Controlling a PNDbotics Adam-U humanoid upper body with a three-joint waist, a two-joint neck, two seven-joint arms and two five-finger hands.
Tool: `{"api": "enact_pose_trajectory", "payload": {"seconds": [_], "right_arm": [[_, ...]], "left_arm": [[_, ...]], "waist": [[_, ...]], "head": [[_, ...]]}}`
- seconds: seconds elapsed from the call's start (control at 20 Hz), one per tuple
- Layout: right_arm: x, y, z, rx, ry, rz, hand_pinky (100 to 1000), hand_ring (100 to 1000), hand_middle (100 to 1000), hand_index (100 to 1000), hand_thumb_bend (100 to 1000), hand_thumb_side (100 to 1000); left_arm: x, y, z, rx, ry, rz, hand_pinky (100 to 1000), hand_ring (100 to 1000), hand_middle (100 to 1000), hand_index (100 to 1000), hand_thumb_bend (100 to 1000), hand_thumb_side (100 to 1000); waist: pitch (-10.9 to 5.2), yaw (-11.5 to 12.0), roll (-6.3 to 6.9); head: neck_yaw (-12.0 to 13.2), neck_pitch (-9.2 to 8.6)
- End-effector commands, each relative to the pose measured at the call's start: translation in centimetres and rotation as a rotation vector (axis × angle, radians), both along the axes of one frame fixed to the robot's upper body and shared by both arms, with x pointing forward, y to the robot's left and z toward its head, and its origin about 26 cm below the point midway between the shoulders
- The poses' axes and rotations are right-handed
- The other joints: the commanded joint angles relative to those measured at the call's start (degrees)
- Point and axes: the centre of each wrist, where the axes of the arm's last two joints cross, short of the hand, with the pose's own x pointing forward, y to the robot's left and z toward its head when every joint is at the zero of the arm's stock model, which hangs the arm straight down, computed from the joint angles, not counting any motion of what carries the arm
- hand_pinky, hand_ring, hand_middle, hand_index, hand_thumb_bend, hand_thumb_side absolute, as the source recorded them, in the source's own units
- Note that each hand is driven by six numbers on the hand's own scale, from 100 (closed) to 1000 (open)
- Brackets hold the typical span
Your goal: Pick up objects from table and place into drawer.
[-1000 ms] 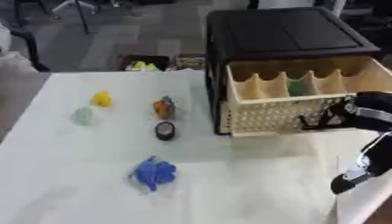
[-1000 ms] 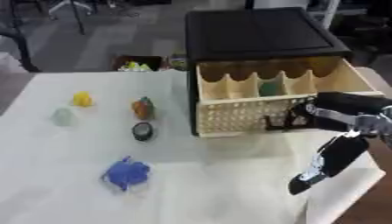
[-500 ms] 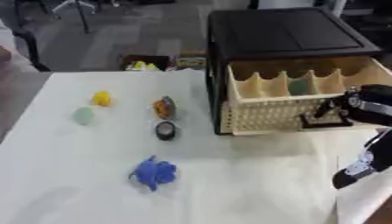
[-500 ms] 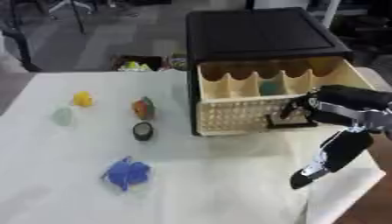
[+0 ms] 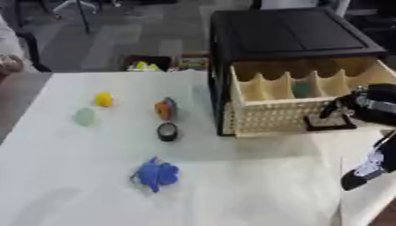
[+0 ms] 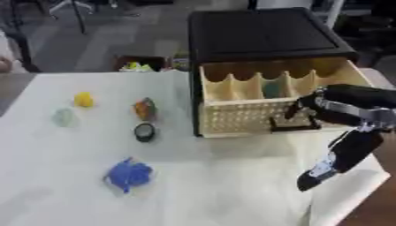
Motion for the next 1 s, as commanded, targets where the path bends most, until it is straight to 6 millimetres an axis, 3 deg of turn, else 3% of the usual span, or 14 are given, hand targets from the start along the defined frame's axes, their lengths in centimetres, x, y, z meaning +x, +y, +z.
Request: {"api": "enact_pose_trajectory", "payload": {"seconds": [0.05,0.75,0.85,0.95,1.0], "right_arm": [[-0.3,0.0,1.2,-0.01,-0.013,0.012,100,100,100,814,1000,541],[-0.4,-0.9,3.8,0.173,-0.179,0.001,100,100,100,733,1000,547],[-0.5,-1.0,4.2,0.216,-0.203,0.003,100,100,100,717,1000,583],[-0.5,-1.1,4.8,0.268,-0.247,0.007,100,100,100,700,1000,681],[-0.5,-1.1,5.1,0.295,-0.275,0.008,100,100,100,685,1000,829]], "left_arm": [[-0.2,0.5,0.9,0.028,-0.026,0.013,694,755,742,815,100,798],[-0.3,0.6,0.9,0.025,-0.024,0.022,693,755,741,814,100,798],[-0.3,0.6,0.9,0.025,-0.023,0.023,693,755,741,814,100,797],[-0.3,0.7,0.9,0.024,-0.024,0.025,693,755,741,814,100,797],[-0.3,0.7,0.8,0.024,-0.024,0.026,693,755,741,814,100,798]], "waist": [[-0.74,-0.06,-0.02],[-0.96,-0.54,-0.02],[-0.95,-0.58,0.0],[-0.92,-0.62,0.04],[-0.91,-0.64,0.07]], "head": [[0.14,0.08],[0.79,0.24],[0.89,0.32],[1.02,0.45],[1.07,0.5]]}}
